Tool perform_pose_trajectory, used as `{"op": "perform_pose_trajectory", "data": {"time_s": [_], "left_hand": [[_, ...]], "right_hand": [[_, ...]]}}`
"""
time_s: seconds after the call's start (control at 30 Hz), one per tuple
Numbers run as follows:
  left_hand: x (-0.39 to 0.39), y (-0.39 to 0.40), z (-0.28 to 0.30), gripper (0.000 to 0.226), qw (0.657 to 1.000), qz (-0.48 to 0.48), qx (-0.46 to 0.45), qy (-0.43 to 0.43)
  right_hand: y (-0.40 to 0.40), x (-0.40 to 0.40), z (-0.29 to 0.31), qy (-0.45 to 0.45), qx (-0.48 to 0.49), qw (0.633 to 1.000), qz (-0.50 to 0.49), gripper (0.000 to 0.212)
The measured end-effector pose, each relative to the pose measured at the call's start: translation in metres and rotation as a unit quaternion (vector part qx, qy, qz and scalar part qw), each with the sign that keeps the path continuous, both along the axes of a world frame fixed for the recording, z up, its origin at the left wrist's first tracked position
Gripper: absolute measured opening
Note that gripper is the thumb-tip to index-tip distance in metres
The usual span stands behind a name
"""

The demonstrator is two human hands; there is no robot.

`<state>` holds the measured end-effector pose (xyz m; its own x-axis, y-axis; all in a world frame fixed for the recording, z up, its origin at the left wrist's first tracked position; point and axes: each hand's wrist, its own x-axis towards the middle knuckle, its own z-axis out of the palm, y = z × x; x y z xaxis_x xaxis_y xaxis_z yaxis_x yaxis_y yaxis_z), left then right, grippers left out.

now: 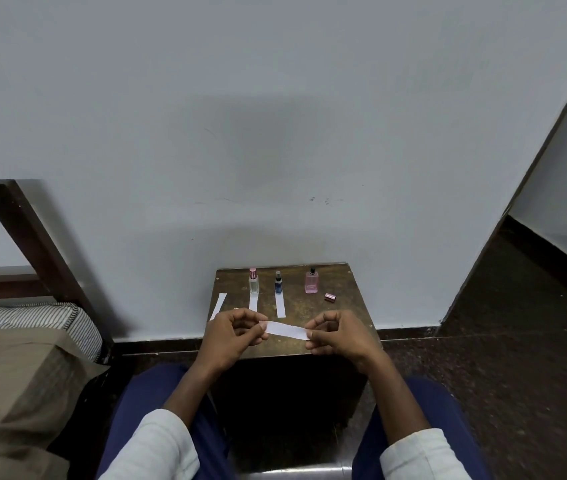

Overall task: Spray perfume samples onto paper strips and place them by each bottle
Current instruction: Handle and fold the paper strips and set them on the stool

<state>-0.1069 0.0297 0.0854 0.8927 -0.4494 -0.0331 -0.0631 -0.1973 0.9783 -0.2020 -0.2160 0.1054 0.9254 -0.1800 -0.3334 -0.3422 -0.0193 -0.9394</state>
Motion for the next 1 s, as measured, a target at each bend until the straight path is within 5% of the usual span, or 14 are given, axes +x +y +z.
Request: {"op": "perform_pose_trajectory", "data": {"time_s": [0.57,1.0], "left_hand": [[0.0040,-0.0017,-0.0027,0.014,0.991,0.025,-0.070,0.115],[0.0024,-0.0039,-0.0027,0.022,0.992,0.020,-0.064,0.108]], "right_hand": [[0.0019,0.0002,0.0023,0.002,0.083,0.995,-0.057,0.012],[0.0055,0.0007,-0.0002,0.023,0.117,0.989,-0.093,0.016]]}}
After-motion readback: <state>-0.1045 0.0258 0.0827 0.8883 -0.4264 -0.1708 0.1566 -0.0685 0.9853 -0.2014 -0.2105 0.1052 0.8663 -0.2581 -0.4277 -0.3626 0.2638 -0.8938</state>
